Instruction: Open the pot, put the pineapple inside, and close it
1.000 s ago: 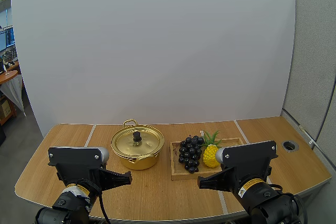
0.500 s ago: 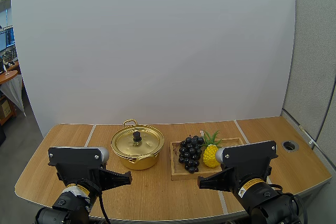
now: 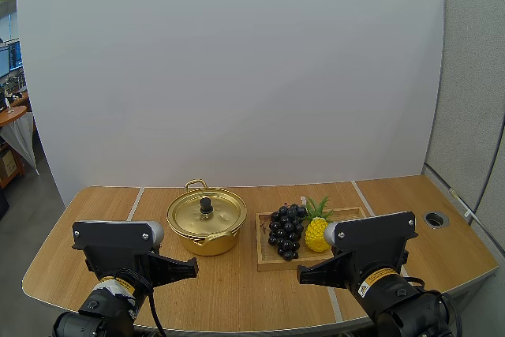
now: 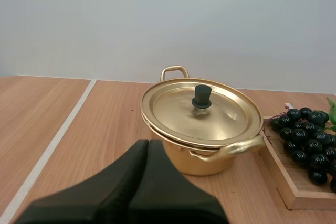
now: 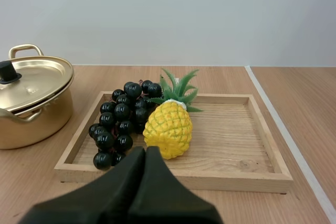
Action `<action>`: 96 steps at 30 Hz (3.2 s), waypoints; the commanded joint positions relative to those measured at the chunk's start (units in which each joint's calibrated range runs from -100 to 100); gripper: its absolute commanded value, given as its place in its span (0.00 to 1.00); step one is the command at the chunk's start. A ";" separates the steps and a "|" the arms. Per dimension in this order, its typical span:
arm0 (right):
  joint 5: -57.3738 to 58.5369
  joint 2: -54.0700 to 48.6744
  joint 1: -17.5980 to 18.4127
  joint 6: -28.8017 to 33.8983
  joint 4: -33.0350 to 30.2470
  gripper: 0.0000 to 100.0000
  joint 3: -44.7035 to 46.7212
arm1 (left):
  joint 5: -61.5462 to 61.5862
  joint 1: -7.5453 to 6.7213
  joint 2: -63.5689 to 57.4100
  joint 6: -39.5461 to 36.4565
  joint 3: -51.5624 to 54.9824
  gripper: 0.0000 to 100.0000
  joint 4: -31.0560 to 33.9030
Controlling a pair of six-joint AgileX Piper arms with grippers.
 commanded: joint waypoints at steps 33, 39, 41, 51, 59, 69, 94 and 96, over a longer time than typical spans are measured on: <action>20.55 -0.38 -0.33 -0.10 -0.18 0.00 -34.34 | 4.64 0.03 -0.27 0.69 -33.95 0.00 0.46; 35.42 -0.38 -0.33 0.00 6.64 0.00 -42.34 | 21.67 0.03 -0.27 0.69 -39.74 0.00 0.46; 37.87 -0.38 -0.33 0.00 7.82 0.00 -43.34 | 23.53 0.03 -0.27 1.66 -40.27 0.00 0.46; 44.82 14.82 -0.33 -0.14 5.35 0.00 -43.48 | 26.44 0.03 18.52 7.41 -40.63 0.00 0.46; 43.61 34.51 -0.33 -0.05 5.03 0.00 -43.48 | 21.14 0.03 37.76 12.98 -41.77 0.00 0.46; 41.75 43.18 -0.33 -0.05 4.80 0.50 -43.48 | 27.17 0.03 49.49 12.61 -46.92 0.42 0.35; 39.62 43.04 -0.33 -0.29 4.58 1.00 -43.48 | 38.19 -0.05 72.31 40.17 -55.66 1.00 -14.23; 39.56 43.04 -0.33 -0.29 4.58 1.00 -43.48 | 38.19 -0.30 74.74 40.94 -57.71 1.00 -14.23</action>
